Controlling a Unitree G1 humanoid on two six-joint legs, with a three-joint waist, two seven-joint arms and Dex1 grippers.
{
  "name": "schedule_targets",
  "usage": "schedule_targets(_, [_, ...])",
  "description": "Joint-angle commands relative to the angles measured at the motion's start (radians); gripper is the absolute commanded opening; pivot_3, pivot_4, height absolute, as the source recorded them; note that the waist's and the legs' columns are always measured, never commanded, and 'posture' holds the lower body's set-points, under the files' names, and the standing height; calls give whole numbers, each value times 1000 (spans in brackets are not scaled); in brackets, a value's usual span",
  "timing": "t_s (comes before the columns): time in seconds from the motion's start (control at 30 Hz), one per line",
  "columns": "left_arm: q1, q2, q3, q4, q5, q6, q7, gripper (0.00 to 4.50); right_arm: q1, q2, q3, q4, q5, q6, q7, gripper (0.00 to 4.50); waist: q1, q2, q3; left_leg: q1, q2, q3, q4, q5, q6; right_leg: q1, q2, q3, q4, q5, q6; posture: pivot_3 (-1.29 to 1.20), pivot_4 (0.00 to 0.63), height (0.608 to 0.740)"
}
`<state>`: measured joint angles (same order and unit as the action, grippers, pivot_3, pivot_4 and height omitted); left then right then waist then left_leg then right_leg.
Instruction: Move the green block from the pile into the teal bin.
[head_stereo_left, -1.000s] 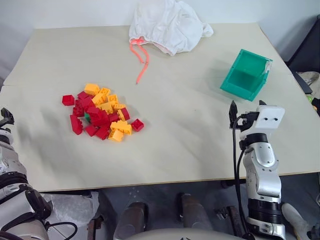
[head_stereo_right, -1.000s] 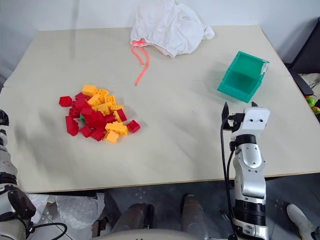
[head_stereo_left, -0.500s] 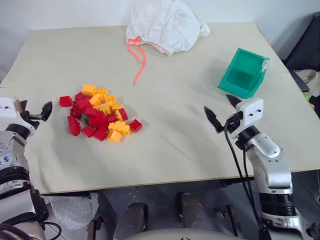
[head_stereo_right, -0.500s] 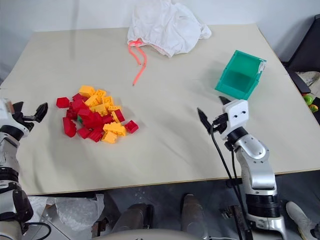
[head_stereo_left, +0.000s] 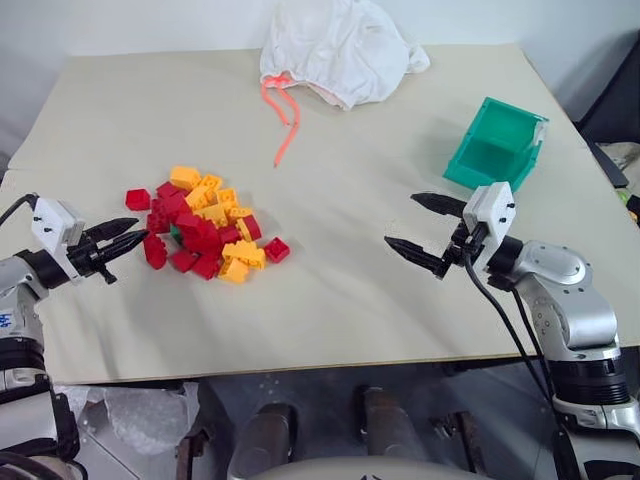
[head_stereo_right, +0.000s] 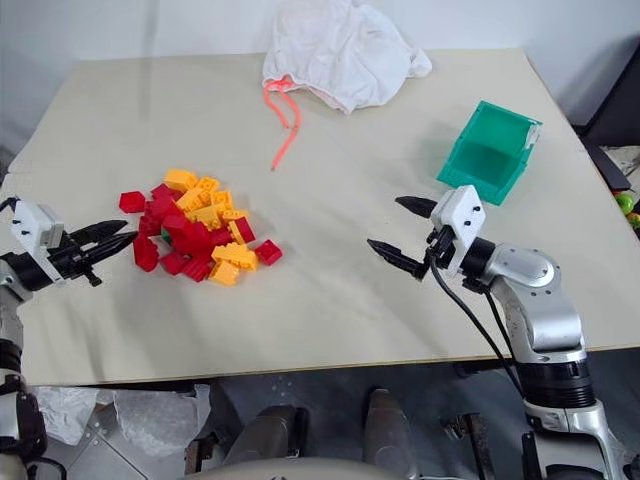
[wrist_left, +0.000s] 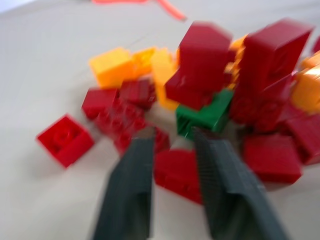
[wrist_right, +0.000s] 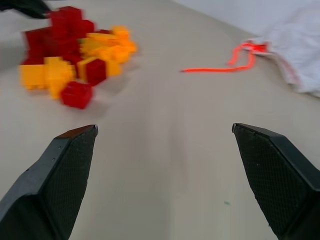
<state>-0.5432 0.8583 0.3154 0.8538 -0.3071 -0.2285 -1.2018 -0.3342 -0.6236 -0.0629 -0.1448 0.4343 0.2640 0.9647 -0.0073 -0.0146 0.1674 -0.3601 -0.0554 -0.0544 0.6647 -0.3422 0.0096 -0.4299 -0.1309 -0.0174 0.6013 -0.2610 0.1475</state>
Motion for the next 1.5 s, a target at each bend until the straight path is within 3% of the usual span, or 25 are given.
schedule_targets(0.03, [-45,40,-7,54,2,-6,-64,23,12,-31,-11,-33,40,-3,70,4500,4,0,0,0,0,0,0,0,0,0,0,-1,0,0,0,0,150,740])
schedule_targets(0.2, [-168,37,-58,205,90,-52,10,23,-3,-10,-13,-12,24,-20,50,4500,5,0,0,0,-2,1,1,-1,1,0,0,-2,0,0,0,0,150,740])
schedule_targets(0.27, [-234,8,-95,267,143,-74,86,23,-4,2,-14,-17,23,-21,35,4500,6,0,0,0,-3,1,1,-1,1,0,0,-3,0,0,0,0,150,740])
schedule_targets(0.5, [-340,-110,-168,356,223,-127,127,23,4,19,-15,-39,26,-15,8,4500,8,0,0,-2,-5,1,3,-2,2,0,0,-4,0,1,1,0,150,740])
schedule_targets(0.87, [-323,-195,-196,264,188,-93,-147,23,35,16,-29,-79,36,-10,-27,4500,5,0,0,-2,-4,5,6,-2,2,-1,0,-4,1,1,2,0,150,740])
schedule_targets(1.2, [-275,-121,-104,76,91,23,-110,23,14,28,-14,-55,30,-22,-20,4500,3,0,1,-13,-2,4,16,-4,2,-11,-1,-3,8,1,2,0,150,740])
schedule_targets(1.37, [-104,6,1,-80,42,191,17,23,-2,31,-9,-24,29,-32,2,4500,-12,2,1,-12,0,6,16,-4,2,-12,0,-1,9,1,2,0,150,740])
schedule_targets(1.5, [97,64,49,-290,-9,411,50,910,-24,39,3,12,25,-43,21,4500,-18,5,3,-12,1,6,16,-5,3,-12,-1,1,10,1,2,0,150,740])
